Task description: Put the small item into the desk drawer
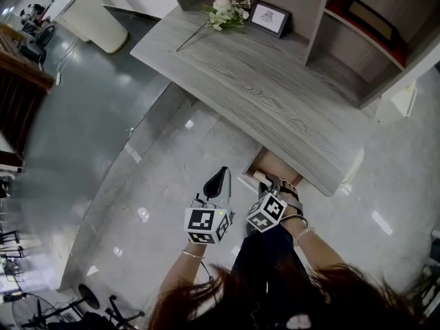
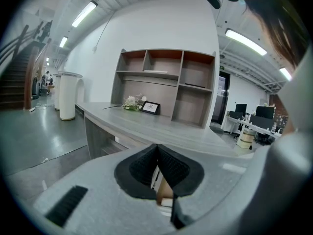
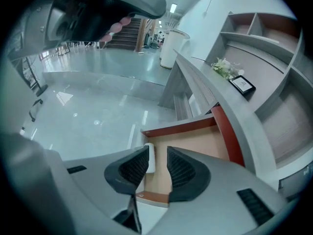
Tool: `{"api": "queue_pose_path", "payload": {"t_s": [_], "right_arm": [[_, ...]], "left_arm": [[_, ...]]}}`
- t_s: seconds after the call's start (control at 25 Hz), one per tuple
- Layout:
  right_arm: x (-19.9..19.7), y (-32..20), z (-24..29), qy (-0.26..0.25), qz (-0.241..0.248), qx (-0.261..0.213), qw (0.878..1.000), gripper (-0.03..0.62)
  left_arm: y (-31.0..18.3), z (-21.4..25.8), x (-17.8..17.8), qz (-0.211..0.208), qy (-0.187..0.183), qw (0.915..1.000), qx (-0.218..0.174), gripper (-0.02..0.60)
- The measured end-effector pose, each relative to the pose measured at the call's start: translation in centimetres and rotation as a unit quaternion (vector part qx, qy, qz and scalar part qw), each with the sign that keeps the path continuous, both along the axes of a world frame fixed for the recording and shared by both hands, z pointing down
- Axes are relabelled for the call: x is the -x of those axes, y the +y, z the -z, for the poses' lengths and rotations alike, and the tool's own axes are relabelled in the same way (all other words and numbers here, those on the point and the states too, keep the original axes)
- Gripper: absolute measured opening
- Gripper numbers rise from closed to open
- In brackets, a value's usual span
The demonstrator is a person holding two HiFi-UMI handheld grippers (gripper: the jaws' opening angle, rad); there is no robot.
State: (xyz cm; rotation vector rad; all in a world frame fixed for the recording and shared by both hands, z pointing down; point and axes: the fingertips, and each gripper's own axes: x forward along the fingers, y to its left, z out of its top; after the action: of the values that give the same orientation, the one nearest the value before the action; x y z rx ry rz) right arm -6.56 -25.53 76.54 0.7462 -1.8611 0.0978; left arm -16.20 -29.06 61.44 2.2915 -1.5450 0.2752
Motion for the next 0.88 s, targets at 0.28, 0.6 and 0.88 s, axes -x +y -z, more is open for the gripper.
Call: {"api": "queue_pose_path", "payload": {"t_s": [0.28, 0.6, 0.88], "right_arm": [[0.1, 0.2, 3.6, -0.025, -0.027, -0.012, 0.999, 0.087], [-0.6, -0.5, 8.4, -0.051, -0.06, -0.034, 0.996, 0.064], [-1.2, -0.9, 12.8, -0.089, -0.094, -0.057, 0.99, 0.041]], "left_arm": [[0.7, 2.8, 0.1, 0.009, 0.006, 0.9999, 0.001, 0.015], [1.4, 5.8, -0.4, 0.013, 0.014, 0.9998, -0.005, 0.015], [1.7, 8.9, -1.2, -0.01, -0.02, 0.9995, -0.023, 0.015]]}}
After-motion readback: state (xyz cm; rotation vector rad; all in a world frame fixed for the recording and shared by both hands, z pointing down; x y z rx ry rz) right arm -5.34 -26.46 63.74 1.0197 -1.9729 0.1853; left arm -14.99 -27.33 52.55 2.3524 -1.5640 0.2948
